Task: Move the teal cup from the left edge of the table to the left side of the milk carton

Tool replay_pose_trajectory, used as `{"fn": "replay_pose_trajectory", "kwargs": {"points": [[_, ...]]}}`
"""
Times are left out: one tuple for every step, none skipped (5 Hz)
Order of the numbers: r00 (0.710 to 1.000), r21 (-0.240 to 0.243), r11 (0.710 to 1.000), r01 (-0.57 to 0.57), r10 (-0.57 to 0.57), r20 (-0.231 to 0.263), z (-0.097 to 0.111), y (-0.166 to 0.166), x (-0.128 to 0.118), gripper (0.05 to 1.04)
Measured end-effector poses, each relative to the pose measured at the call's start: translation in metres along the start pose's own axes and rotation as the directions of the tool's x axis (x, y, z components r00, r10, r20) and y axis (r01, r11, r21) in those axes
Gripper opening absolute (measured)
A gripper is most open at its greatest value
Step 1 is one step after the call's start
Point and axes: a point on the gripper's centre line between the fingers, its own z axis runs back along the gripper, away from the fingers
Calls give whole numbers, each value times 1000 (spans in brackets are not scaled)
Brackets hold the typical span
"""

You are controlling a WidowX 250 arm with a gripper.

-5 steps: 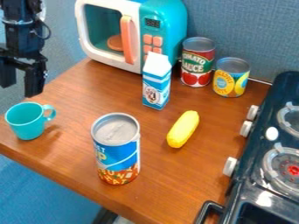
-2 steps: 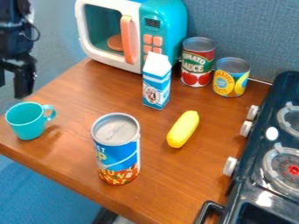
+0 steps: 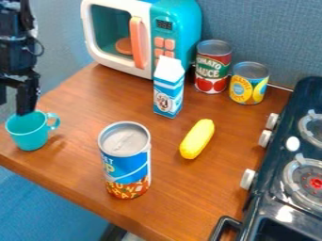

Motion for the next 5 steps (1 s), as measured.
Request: {"fn": "replay_pose_trajectory", "kwargs": {"points": [[1000,-9,1000,-10,10,-19,-4,1,-2,1001],[999,-15,1000,-15,15,-43,-8,0,-3,1001],[998,-14,1000,-14,13,-59,-13,1,-3,1001],[998,-15,1000,-14,13,-57,-15,1,-2,961],[998,-14,999,-43,42,-55,-25,-1,0,685]]}}
